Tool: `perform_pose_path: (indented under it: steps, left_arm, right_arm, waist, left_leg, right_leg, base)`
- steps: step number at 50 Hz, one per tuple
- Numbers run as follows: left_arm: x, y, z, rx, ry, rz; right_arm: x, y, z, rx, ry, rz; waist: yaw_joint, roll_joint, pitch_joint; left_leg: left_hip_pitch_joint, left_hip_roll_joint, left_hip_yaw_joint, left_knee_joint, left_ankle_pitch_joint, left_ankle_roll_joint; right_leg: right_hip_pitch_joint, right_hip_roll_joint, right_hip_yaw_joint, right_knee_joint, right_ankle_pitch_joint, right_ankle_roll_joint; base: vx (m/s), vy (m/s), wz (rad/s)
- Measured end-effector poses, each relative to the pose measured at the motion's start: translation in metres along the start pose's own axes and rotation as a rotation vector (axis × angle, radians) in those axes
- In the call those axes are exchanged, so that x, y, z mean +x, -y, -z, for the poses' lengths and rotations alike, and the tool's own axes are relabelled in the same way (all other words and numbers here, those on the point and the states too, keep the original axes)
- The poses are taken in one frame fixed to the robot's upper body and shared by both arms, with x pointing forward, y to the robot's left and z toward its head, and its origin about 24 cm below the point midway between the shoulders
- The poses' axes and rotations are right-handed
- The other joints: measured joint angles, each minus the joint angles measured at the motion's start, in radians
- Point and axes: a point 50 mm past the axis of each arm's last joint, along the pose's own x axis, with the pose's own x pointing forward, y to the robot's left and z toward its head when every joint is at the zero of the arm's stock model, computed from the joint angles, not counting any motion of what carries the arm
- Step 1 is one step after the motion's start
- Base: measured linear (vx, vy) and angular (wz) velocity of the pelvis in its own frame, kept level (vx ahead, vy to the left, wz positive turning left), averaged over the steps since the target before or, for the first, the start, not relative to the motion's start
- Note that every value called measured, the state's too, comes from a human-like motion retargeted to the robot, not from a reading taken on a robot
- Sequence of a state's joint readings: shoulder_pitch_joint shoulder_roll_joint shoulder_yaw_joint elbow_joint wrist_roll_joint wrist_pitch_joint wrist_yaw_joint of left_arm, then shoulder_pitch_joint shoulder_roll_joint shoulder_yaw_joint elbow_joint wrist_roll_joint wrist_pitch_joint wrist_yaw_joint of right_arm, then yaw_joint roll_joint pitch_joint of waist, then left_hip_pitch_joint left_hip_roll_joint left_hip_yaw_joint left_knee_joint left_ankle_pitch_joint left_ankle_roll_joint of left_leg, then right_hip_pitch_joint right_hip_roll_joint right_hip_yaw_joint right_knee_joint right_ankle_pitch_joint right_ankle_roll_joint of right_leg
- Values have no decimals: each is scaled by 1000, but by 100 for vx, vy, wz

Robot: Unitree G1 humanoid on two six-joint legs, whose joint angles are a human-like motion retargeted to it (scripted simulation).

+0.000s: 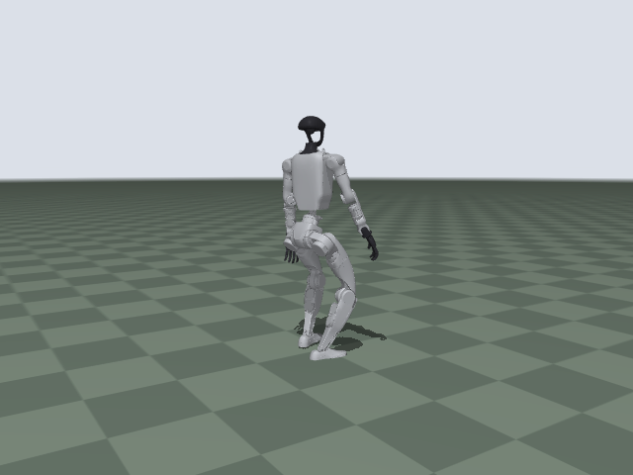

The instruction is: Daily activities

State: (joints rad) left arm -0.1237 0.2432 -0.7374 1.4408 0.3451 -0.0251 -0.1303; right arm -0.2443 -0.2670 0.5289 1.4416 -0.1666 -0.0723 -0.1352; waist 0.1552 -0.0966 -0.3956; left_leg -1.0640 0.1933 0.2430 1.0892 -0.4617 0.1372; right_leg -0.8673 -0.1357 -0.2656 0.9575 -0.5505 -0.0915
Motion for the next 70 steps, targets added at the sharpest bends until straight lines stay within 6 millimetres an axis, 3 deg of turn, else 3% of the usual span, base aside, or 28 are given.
perform_pose_path:
  steps: [7,15,18,25,35,40,51,61,70]
  left_arm:
    - [0,-9,-6,76,-15,-74]
    - [-8,-57,-34,127,18,-304]
    - [-15,-78,-47,128,44,-398]
    - [-40,-133,-88,166,127,-625]
    - [-82,-178,-155,265,286,-867]
    - [-105,-189,-190,310,376,-957]
    - [-153,-200,-248,479,514,-1159]
    - [-169,-203,-262,593,523,-1277]
    - [-170,-200,-264,583,548,-1320]
  right_arm:
    - [3,28,-27,-40,89,126]
    - [0,75,-68,-53,224,359]
    - [-4,91,-82,-48,279,447]
    - [-19,123,-122,-9,433,648]
    - [-44,136,-171,81,628,839]
    - [-53,134,-189,116,691,902]
    - [-71,126,-224,48,811,1039]
    - [-96,143,-255,-5,928,1190]
    - [-132,182,-282,81,1020,1327]
  waist:
    - [-42,-1,-3]
    - [-60,3,40]
    - [-64,7,48]
    - [-60,21,49]
    - [-72,43,110]
    - [-89,54,138]
    - [-132,45,212]
    - [-153,2,259]
    - [-126,-51,287]
  left_leg:
    - [-84,-36,54,126,-108,62]
    - [-231,-45,91,465,-293,125]
    - [-283,-44,94,592,-356,125]
    - [-430,-39,77,810,-410,125]
    - [-474,-55,49,1009,-398,123]
    - [-480,-63,38,1054,-349,115]
    - [-493,-4,-61,1100,-162,-3]
    - [-499,47,-132,1114,-169,8]
    - [-479,20,-201,1110,-169,-11]
  right_leg:
    - [-151,-118,3,270,-98,-43]
    - [-342,-254,19,678,-267,-170]
    - [-403,-307,67,809,-318,-170]
    - [-582,-367,197,1022,-322,-170]
    - [-597,-375,264,1200,-321,-170]
    - [-566,-363,256,1229,-312,-170]
    - [-505,-318,177,1169,-182,-169]
    - [-495,-277,170,1115,-106,-90]
    - [-512,-236,197,1103,-64,-16]
  base:
    - [2,6,41]
    - [4,8,40]
    - [6,11,33]
    - [0,9,11]
    - [11,-1,5]
    - [24,-6,4]
    - [25,-11,3]
    - [16,-3,1]
    - [7,2,-21]
